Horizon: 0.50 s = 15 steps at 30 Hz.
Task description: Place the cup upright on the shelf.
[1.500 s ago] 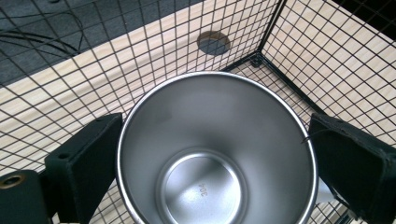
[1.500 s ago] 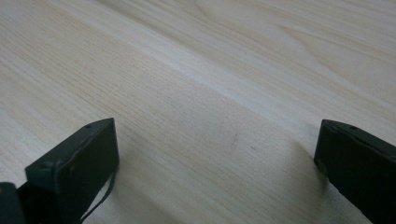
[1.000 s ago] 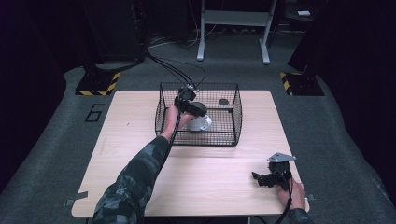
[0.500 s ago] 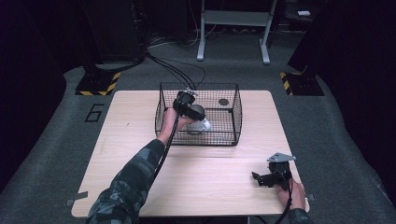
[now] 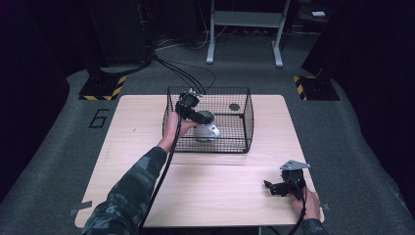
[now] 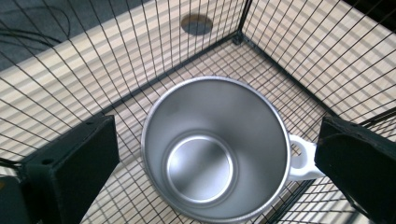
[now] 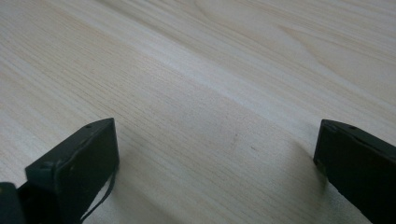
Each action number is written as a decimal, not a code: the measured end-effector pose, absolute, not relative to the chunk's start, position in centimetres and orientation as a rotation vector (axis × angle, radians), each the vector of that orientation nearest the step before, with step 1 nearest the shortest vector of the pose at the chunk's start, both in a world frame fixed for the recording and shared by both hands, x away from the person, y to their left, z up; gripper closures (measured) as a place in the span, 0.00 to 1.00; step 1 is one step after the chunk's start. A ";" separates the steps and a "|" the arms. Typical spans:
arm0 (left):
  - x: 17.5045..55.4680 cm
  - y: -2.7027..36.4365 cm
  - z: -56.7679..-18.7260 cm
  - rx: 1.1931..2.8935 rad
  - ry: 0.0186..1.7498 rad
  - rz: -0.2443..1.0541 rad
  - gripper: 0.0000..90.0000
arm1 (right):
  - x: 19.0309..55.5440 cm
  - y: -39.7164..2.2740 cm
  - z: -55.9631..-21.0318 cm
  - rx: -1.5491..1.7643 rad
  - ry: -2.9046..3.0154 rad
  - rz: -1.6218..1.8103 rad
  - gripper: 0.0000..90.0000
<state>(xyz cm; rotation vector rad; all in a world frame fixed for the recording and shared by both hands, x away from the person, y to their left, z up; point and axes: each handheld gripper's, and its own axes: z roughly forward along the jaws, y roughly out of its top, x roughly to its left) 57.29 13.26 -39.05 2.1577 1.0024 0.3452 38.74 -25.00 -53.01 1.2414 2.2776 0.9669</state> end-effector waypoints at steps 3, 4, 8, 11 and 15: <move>56.7 13.8 -37.9 2.159 0.979 0.348 0.00 | 38.7 -25.0 -53.0 1.240 2.279 0.966 0.00; 56.5 13.9 -37.6 2.157 0.972 0.354 0.00 | 38.7 -25.0 -53.0 1.241 2.279 0.967 0.00; 55.3 14.8 -36.2 2.146 0.942 0.358 0.00 | 38.7 -25.0 -53.0 1.247 2.273 0.968 0.00; 53.8 15.7 -35.0 2.130 0.906 0.354 0.00 | 38.7 -25.0 -53.0 1.242 2.278 0.967 0.00; 52.3 16.4 -34.2 2.126 0.876 0.358 0.00 | 38.7 -25.0 -53.0 1.238 2.280 0.966 0.00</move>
